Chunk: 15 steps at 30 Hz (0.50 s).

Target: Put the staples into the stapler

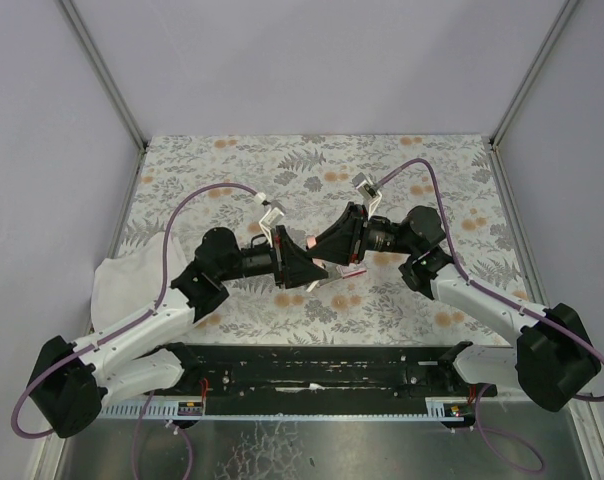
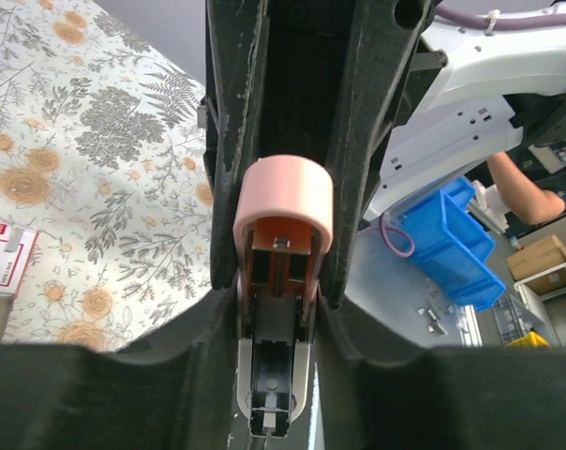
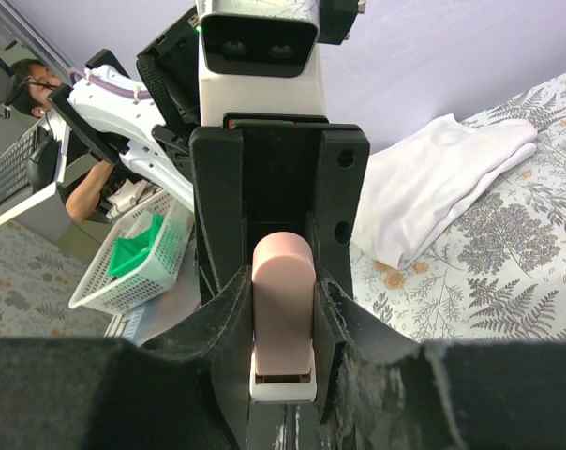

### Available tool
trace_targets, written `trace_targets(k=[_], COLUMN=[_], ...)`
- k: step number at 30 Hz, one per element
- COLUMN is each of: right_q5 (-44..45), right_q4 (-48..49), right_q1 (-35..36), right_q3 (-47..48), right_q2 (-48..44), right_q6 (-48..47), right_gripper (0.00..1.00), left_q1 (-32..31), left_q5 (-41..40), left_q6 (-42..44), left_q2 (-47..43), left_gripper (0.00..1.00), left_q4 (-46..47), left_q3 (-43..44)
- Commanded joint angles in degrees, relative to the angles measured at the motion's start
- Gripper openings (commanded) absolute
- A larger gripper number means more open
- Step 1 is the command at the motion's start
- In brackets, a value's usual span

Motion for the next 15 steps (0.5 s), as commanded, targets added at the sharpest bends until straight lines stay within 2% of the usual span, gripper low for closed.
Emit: trace_targets(k=[1,4,5,10,12,15], right_q5=[-0.1,0.9,1.4,7.7,11.4,16.8], right_q4=[4.0,2.1,0.6,-13.4,-19.1,-27.6], right_q1=[0.4,0.4,0.4,0.4,0.3,0.0], right_q3=[1.3,1.1,1.2,2.5,2.8,3.3], right_q2=[-0.4,-1.3,-1.8,-6.3,-9.2,-12.9], right_q6=[-0.3,-1.5,-2.9,-12.2,-16.4,-20.5], right_gripper=[0.0,0.0,0.03,0.47,0.69,0.9], left_q1=[-0.4,-0.5,-0.4,-0.4,-0.4,-0.3], left_q5=[-1.1,-2.8,-3.5,-9.5,-13.6,-22.1], left_q6=[-1.7,-1.1,-0.8,1.0,1.7,2.9], left_q2=[-0.4,-0.9,-1.2,-3.9,-4.8,-5.3], left_gripper=[0.24,0.07,0.02,0.0,0.0,0.0], left_q4=[5.4,3.5,2.7,-4.8,-10.2,-20.4], left_q3=[-0.6,-0.7,-0.7,-0.9,-0.7,0.2])
